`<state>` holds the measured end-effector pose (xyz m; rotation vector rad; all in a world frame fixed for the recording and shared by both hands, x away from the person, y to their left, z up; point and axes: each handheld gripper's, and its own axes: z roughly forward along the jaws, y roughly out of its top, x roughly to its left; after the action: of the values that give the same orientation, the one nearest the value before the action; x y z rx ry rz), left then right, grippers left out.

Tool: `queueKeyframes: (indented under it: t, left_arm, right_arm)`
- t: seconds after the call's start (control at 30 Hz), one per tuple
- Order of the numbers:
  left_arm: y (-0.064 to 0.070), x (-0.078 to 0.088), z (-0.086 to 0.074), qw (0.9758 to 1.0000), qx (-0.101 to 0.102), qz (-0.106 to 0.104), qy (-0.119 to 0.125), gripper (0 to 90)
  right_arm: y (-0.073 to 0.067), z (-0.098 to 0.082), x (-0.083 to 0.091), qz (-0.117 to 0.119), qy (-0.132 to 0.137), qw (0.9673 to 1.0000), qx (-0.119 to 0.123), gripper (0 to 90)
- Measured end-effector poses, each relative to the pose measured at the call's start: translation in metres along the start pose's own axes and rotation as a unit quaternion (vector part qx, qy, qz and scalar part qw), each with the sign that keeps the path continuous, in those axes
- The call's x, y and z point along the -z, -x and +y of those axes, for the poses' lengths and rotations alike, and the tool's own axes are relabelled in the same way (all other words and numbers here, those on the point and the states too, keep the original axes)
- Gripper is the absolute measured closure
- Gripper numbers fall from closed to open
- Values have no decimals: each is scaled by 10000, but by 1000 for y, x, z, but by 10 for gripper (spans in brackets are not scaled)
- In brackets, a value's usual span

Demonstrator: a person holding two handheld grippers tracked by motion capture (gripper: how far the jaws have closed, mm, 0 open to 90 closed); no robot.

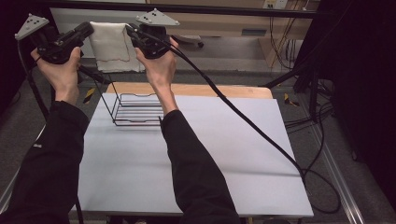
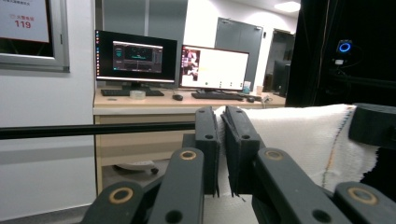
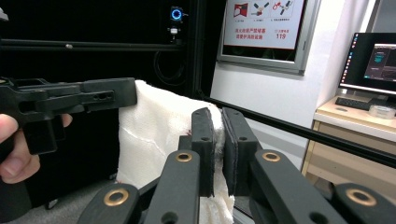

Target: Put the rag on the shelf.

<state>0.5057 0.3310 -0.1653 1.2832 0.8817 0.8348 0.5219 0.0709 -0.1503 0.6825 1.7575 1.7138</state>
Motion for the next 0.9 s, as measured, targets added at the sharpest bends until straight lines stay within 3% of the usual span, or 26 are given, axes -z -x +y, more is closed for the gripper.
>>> queueKeyframes:
  t: [0.5,0.9]
  left_arm:
    - [-6,-10,-14,9999,-28,59,-89,843]
    - [-7,-5,-28,9998,-42,14,-209,843]
  right_arm:
    - [7,-10,-11,-42,-197,9998,4,843]
    - [6,-20,-12,-62,-395,9992,45,844]
